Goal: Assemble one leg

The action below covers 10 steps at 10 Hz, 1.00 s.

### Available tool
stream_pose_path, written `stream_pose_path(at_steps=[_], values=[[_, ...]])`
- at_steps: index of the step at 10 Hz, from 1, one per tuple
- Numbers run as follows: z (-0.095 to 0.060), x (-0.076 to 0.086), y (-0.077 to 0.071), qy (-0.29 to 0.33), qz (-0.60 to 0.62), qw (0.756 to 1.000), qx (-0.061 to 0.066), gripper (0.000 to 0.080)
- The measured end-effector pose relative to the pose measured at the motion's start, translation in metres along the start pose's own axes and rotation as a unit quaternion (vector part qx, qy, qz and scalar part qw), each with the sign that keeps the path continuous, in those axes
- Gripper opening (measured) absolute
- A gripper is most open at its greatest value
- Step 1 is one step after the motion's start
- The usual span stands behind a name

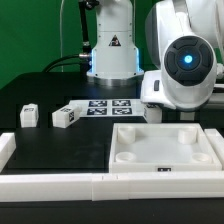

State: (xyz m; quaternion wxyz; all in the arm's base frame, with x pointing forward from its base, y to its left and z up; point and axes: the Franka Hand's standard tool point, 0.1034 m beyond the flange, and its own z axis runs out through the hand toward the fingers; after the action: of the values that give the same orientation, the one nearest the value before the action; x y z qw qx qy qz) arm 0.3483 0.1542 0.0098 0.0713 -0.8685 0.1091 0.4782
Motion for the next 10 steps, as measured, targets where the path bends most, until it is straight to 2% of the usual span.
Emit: stream_pose_path(at_steps=[2,3,5,6,9,10], values=[[-0.002,-0.001,0.0,0.001,0.0,1.0,0.001,0.0288],[-0.014,-0.014,0.004,-0.008,-0.006,1.0,-0.004,0.0288],[-0.046,-0.04,0.006,-0.02,-0.006,1.0,0.004,0.0289],[-0.052,-0.041,0.005,-0.008,-0.007,1.0,0.006,0.029],[-0.049,-0.037,0.004,0.006,-0.007,1.0,0.007,0.029],[-0.054,-0.026,-0.001,0.057,-0.009,0.998,0.012,0.029]])
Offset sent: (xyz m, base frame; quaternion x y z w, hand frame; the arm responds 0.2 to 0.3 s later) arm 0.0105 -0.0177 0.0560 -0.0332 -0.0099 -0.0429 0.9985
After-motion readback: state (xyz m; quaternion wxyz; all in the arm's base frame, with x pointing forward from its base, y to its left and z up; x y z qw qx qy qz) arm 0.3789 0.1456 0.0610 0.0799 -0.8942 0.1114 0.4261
